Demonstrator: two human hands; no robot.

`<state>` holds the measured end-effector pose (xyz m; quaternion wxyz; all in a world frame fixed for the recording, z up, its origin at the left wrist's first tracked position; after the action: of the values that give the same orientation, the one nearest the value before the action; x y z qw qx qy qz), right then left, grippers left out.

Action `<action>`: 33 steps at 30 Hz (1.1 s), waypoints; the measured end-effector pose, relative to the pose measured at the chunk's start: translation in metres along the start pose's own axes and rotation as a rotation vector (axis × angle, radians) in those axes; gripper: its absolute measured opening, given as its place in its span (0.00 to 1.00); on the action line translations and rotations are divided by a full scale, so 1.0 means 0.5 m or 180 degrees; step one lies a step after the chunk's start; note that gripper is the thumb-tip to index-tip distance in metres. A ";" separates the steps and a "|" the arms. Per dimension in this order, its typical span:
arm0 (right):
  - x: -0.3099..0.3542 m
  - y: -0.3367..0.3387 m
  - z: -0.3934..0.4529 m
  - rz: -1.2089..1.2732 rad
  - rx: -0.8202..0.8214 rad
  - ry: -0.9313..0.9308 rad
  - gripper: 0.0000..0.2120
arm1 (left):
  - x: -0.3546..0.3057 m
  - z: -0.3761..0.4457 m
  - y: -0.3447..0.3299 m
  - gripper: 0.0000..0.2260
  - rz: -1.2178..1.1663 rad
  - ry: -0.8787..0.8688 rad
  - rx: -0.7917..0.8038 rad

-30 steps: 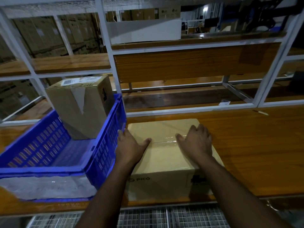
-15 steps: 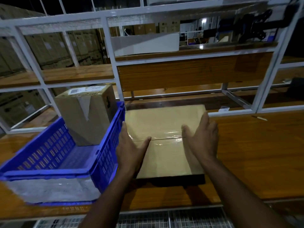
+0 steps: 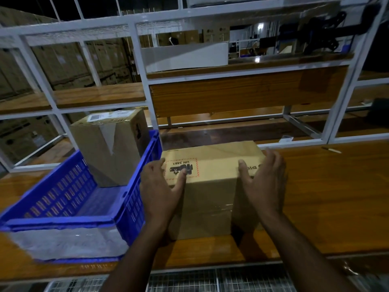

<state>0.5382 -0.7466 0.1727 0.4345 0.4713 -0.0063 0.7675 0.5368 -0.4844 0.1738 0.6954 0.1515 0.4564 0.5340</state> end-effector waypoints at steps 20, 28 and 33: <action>0.119 -0.106 0.043 -0.0366 0.1227 0.0421 0.06 | -0.098 0.057 -0.018 0.14 0.0723 -0.1036 0.1119; 0.129 -0.150 0.044 -0.0394 0.1611 0.0656 0.08 | -0.123 0.067 -0.064 0.19 0.0732 -0.1324 0.1528; 0.112 -0.147 0.074 -0.0516 0.1539 0.0572 0.09 | -0.105 0.087 -0.048 0.27 0.1048 -0.1299 0.1654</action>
<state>0.6044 -0.6795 0.2048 0.3681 0.4903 0.2536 0.7482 0.5851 -0.5281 0.2051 0.6152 0.4979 0.3982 0.4637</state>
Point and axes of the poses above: each hand's wrist, its own z-axis towards the middle knuckle, its own y-axis out of the back of the hand, x = y × z, the point moved 4 cm from there along z, towards the middle knuckle, and after that the axes turned 14 degrees about z, right-handed, at the moved point
